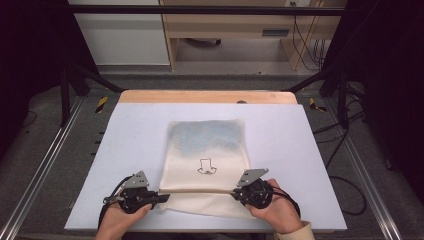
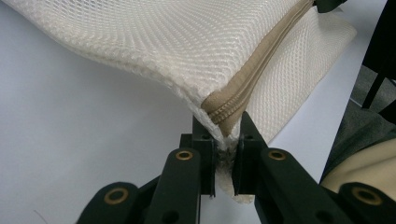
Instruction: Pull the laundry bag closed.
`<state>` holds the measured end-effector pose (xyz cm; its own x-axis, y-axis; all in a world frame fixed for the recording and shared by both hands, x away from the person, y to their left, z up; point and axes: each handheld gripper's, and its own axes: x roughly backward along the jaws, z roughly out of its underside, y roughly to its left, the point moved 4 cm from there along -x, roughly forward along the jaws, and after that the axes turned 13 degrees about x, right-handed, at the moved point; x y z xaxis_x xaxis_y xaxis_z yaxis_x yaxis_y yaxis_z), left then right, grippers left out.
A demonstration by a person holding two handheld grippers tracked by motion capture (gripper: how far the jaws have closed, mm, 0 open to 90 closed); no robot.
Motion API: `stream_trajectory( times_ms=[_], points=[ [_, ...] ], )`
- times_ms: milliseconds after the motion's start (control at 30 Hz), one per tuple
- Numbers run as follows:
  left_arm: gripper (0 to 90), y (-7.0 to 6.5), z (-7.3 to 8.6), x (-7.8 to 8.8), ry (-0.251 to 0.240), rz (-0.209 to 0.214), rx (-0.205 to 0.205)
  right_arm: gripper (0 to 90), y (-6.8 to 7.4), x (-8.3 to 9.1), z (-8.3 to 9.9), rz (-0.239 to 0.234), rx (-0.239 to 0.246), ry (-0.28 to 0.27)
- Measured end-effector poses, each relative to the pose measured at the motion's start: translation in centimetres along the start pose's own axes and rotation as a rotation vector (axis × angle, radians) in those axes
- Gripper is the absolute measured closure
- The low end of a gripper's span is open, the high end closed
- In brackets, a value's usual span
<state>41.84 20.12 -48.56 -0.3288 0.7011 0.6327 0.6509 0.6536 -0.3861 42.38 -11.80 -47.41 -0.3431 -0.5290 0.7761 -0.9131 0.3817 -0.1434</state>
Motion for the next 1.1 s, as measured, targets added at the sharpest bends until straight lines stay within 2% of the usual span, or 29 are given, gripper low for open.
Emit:
stream_trajectory(
  times_ms=[867, 1100],
  points=[
    [81.9, 0.0, 0.0, 0.0, 0.004, -0.004, -0.006, 81.8, -0.2, 0.2, 0.9, 0.011, -0.022, 0.008],
    [81.8, 0.0, 0.0, 0.1, 0.005, -0.008, -0.010, 81.7, -0.2, 0.6, 1.6, 0.018, -0.044, 0.002]
  ],
)
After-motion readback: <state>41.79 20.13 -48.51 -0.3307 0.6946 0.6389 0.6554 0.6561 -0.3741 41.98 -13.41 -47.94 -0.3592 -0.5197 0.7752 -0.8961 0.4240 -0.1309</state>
